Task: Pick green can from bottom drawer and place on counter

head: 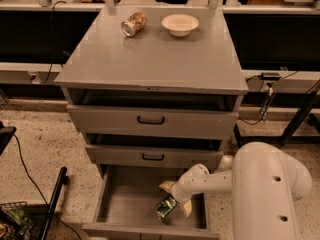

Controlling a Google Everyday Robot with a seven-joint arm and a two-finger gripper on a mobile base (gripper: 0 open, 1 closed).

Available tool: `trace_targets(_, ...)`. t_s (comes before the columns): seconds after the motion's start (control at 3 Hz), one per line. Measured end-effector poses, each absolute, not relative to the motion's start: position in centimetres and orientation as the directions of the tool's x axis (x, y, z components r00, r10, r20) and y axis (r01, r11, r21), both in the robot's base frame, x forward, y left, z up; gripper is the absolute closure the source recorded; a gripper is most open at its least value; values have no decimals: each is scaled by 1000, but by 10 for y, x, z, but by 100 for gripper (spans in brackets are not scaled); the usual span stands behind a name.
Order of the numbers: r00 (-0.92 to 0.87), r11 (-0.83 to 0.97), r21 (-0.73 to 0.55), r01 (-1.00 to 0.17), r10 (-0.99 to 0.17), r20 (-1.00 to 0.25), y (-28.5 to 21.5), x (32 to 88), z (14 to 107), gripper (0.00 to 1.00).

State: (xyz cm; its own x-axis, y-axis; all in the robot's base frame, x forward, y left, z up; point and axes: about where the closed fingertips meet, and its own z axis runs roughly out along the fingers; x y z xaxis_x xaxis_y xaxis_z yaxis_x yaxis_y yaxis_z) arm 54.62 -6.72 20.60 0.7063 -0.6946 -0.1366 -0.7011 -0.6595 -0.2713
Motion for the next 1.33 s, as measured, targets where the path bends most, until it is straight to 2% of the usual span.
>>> trace_targets(0.67, 685, -659, -186, -729, -696, -217, -69, 547, 142, 4)
trace_targets(1.0, 687, -668, -166, -725, -685, -242, -65, 547, 128, 20)
trace_targets(1.33, 689, -674, -161, -721, -672, -272, -61, 547, 122, 43)
